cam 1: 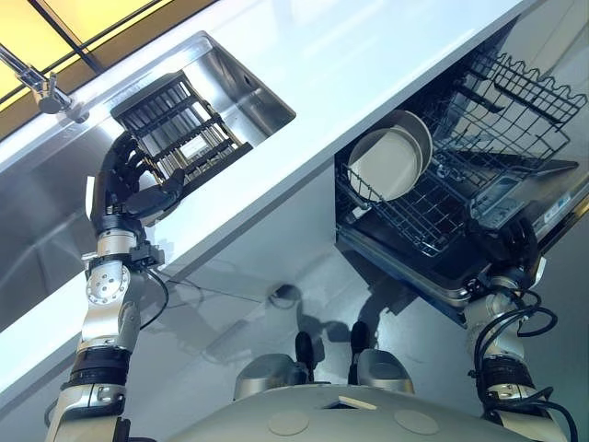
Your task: Pick up plates and place into dishwasher.
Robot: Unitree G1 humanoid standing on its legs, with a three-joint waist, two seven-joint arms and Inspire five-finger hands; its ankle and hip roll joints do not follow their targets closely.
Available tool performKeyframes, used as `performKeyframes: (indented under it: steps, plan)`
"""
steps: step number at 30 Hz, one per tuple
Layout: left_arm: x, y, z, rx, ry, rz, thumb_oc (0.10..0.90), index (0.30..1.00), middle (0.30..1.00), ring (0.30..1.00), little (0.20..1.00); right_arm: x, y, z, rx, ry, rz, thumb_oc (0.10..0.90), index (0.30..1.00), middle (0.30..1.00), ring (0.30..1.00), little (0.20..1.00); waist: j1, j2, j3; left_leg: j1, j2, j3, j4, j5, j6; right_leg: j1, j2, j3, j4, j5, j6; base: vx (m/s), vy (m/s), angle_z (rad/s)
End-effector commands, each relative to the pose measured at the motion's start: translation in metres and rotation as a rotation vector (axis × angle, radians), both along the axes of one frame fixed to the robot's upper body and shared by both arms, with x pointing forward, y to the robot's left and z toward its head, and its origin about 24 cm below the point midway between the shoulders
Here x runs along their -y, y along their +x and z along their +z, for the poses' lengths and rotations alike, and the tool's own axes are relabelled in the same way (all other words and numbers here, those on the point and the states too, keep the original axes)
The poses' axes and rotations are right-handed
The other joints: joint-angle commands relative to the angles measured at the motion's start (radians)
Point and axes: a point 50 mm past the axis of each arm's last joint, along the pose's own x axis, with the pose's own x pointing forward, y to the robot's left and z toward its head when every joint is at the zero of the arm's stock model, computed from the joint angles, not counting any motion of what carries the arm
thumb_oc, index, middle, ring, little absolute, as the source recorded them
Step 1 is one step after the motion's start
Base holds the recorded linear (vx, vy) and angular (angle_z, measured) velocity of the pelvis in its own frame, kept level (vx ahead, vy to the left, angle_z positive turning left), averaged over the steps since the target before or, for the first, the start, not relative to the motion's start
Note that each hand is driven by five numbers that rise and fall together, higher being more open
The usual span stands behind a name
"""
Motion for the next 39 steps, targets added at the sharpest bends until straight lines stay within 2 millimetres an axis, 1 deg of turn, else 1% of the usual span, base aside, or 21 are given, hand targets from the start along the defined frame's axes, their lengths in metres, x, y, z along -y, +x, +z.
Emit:
performKeyframes:
  steps: [1, 4, 7, 9, 11, 15, 16, 17, 21, 23, 24, 26, 28, 29, 33, 34, 35, 37, 39]
  plan:
    - [-0.012, 0.014, 0.04, 0.18, 0.002, 0.016, 0.8, 0.9, 0.9, 0.9, 0.9, 0.028, 0.02, 0.049, 0.192, -0.092, 0.037, 0.8, 0.9, 0.9, 0.9, 0.9, 0.022, -0.007, -0.038, -0.105, -0.006, 0.003, 0.099, -0.054, -0.065, -0.065, -0.013, -0.038, 0.314, -0.296, -0.017, 0.02, 0.029, 0.15]
    - [-0.013, 0.012, 0.039, 0.174, 0.0, 0.008, 0.8, 0.9, 0.9, 0.9, 0.9, 0.026, 0.021, 0.039, 0.194, 0.002, 0.094, 0.8, 0.9, 0.9, 0.9, 0.9, 0.029, 0.004, -0.03, -0.106, -0.008, -0.006, 0.089, -0.047, -0.065, -0.075, -0.017, -0.046, 0.328, -0.302, -0.02, 0.02, 0.033, 0.13]
    - [-0.013, 0.011, 0.039, 0.177, -0.004, 0.0, 0.8, 0.9, 0.9, 0.9, 0.9, 0.021, 0.027, 0.036, 0.244, 0.098, 0.182, 0.8, 0.9, 0.9, 0.9, 0.9, 0.038, 0.015, -0.015, -0.113, -0.009, -0.018, 0.085, -0.04, -0.067, -0.094, -0.025, -0.054, 0.349, -0.309, -0.022, 0.0, 0.047, 0.12]
    - [-0.013, 0.01, 0.04, 0.181, -0.005, -0.009, 0.8, 0.9, 0.9, 0.9, 0.9, 0.019, 0.031, 0.037, 0.276, 0.125, 0.223, 0.8, 0.9, 0.9, 0.9, 0.9, 0.043, 0.018, -0.009, -0.118, -0.01, -0.026, 0.086, -0.038, -0.067, -0.107, -0.029, -0.058, 0.364, -0.313, -0.024, -0.01, 0.043, 0.03]
    - [-0.011, 0.01, 0.041, 0.187, -0.002, -0.019, 0.8, 0.9, 0.9, 0.9, 0.9, 0.013, 0.04, 0.044, 0.335, 0.128, 0.296, 0.8, 0.9, 0.9, 0.9, 0.9, 0.053, 0.025, 0.004, -0.13, -0.013, -0.036, 0.09, -0.035, -0.066, -0.126, -0.036, -0.062, 0.383, -0.318, -0.026, -0.02, 0.061, 0.06]
    - [-0.008, 0.012, 0.044, 0.21, -0.004, -0.028, 0.8, 0.9, 0.9, 0.9, 0.9, 0.005, 0.058, 0.066, 0.406, 0.043, 0.391, 0.8, 0.9, 0.9, 0.9, 0.9, 0.067, 0.033, 0.027, -0.151, -0.019, -0.05, 0.095, -0.035, -0.059, -0.158, -0.046, -0.066, 0.409, -0.321, -0.026, -0.04, 0.066, 0.12]
    - [-0.008, 0.013, 0.046, 0.222, -0.005, -0.031, 0.8, 0.9, 0.9, 0.9, 0.9, -0.004, 0.07, 0.081, 0.465, 0.004, 0.448, 0.8, 0.9, 0.9, 0.9, 0.9, 0.078, 0.034, 0.04, -0.162, -0.024, -0.057, 0.097, -0.036, -0.052, -0.173, -0.05, -0.067, 0.417, -0.318, -0.025, -0.03, 0.066, 0.05]
    - [-0.008, 0.013, 0.047, 0.224, -0.007, -0.032, 0.8, 0.9, 0.9, 0.9, 0.9, -0.005, 0.071, 0.084, 0.474, -0.011, 0.456, 0.8, 0.9, 0.9, 0.9, 0.9, 0.079, 0.033, 0.042, -0.164, -0.025, -0.058, 0.098, -0.037, -0.051, -0.175, -0.051, -0.067, 0.419, -0.318, -0.025, -0.03, 0.079, -0.03]
    - [-0.006, 0.017, 0.049, 0.235, -0.012, -0.037, 0.8, 0.9, 0.9, 0.9, 0.9, -0.032, 0.096, 0.118, 0.552, -0.154, 0.558, 0.8, 0.9, 0.9, 0.9, 0.9, 0.099, 0.025, 0.057, -0.18, -0.037, -0.079, 0.11, -0.04, -0.037, -0.194, -0.06, -0.065, 0.43, -0.309, -0.023, -0.01, 0.074, 0.04]
    - [-0.004, 0.02, 0.049, 0.235, -0.014, -0.04, 0.8, 0.9, 0.9, 0.9, 0.9, -0.048, 0.108, 0.133, 0.59, -0.181, 0.626, 0.8, 0.9, 0.9, 0.9, 0.9, 0.11, 0.021, 0.059, -0.185, -0.043, -0.087, 0.115, -0.041, -0.032, -0.198, -0.064, -0.067, 0.435, -0.306, -0.022, 0.02, 0.1, 0.12]
    - [-0.003, 0.02, 0.048, 0.235, -0.014, -0.041, 0.8, 0.9, 0.9, 0.9, 0.9, -0.052, 0.111, 0.137, 0.599, -0.187, 0.645, 0.8, 0.9, 0.9, 0.9, 0.9, 0.114, 0.019, 0.059, -0.186, -0.045, -0.089, 0.117, -0.042, -0.03, -0.198, -0.065, -0.067, 0.437, -0.305, -0.022, 0.05, 0.122, 0.08]
    - [-0.001, 0.022, 0.049, 0.236, -0.014, -0.048, 0.8, 0.9, 0.9, 0.9, 0.9, -0.071, 0.123, 0.149, 0.645, -0.148, 0.749, 0.8, 0.9, 0.9, 0.9, 0.9, 0.13, 0.009, 0.056, -0.188, -0.054, -0.101, 0.125, -0.045, -0.021, -0.196, -0.07, -0.07, 0.443, -0.303, -0.022, 0.06, 0.111, 0.02]
    - [-0.001, 0.024, 0.049, 0.235, -0.011, -0.06, 0.8, 0.9, 0.9, 0.9, 0.9, -0.081, 0.129, 0.157, 0.669, -0.142, 0.796, 0.8, 0.9, 0.9, 0.9, 0.9, 0.145, 0.003, 0.052, -0.187, -0.059, -0.108, 0.129, -0.047, -0.016, -0.191, -0.074, -0.076, 0.443, -0.301, -0.021, 0.07, 0.088, 0.05]
    - [0.001, 0.025, 0.051, 0.235, -0.01, -0.07, 0.8, 0.9, 0.9, 0.9, 0.9, -0.091, 0.135, 0.164, 0.7, -0.119, 0.851, 0.8, 0.9, 0.9, 0.9, 0.9, 0.156, -0.002, 0.051, -0.185, -0.064, -0.116, 0.131, -0.049, -0.011, -0.187, -0.078, -0.079, 0.444, -0.299, -0.02, 0.07, 0.099, 0.09]
    - [0.002, 0.025, 0.054, 0.237, 0.0, -0.09, 0.8, 0.9, 0.9, 0.9, 0.9, -0.114, 0.143, 0.184, 0.798, -0.09, 0.932, 0.8, 0.9, 0.9, 0.9, 0.9, 0.187, -0.02, 0.045, -0.188, -0.076, -0.132, 0.142, -0.054, 0.005, -0.184, -0.086, -0.089, 0.45, -0.291, -0.014, 0.05, 0.062, 0.16]
    - [0.002, 0.025, 0.054, 0.233, 0.006, -0.097, 0.8, 0.9, 0.9, 0.9, 0.9, -0.12, 0.145, 0.191, 0.831, -0.086, 0.953, 0.8, 0.9, 0.9, 0.9, 0.9, 0.197, -0.029, 0.045, -0.181, -0.082, -0.136, 0.147, -0.063, 0.01, -0.178, -0.092, -0.092, 0.457, -0.297, -0.011, 0.07, 0.035, 0.12]
    - [0.002, 0.025, 0.054, 0.23, 0.01, -0.103, 0.8, 0.9, 0.9, 0.9, 0.9, -0.125, 0.147, 0.197, 0.853, -0.086, 0.977, 0.8, 0.9, 0.9, 0.9, 0.9, 0.205, -0.031, 0.04, -0.183, -0.083, -0.139, 0.15, -0.062, 0.014, -0.176, -0.092, -0.096, 0.452, -0.286, -0.009, 0.09, 0.041, 0.08]
    - [0.0, 0.024, 0.053, 0.22, 0.019, -0.115, 0.8, 0.9, 0.9, 0.9, 0.9, -0.139, 0.149, 0.211, 0.907, -0.108, 1.009, 0.8, 0.9, 0.9, 0.9, 0.9, 0.224, -0.047, 0.035, -0.175, -0.091, -0.142, 0.161, -0.077, 0.023, -0.162, -0.1, -0.103, 0.453, -0.287, -0.002, 0.1, 0.027, 0.06]
    - [0.0, 0.025, 0.051, 0.211, 0.028, -0.126, 0.8, 0.9, 0.9, 0.9, 0.9, -0.152, 0.15, 0.223, 0.95, -0.148, 1.006, 0.8, 0.9, 0.9, 0.9, 0.9, 0.239, -0.059, 0.025, -0.176, -0.095, -0.143, 0.169, -0.081, 0.03, -0.152, -0.102, -0.109, 0.438, -0.27, 0.006, 0.09, 0.024, 0.02]
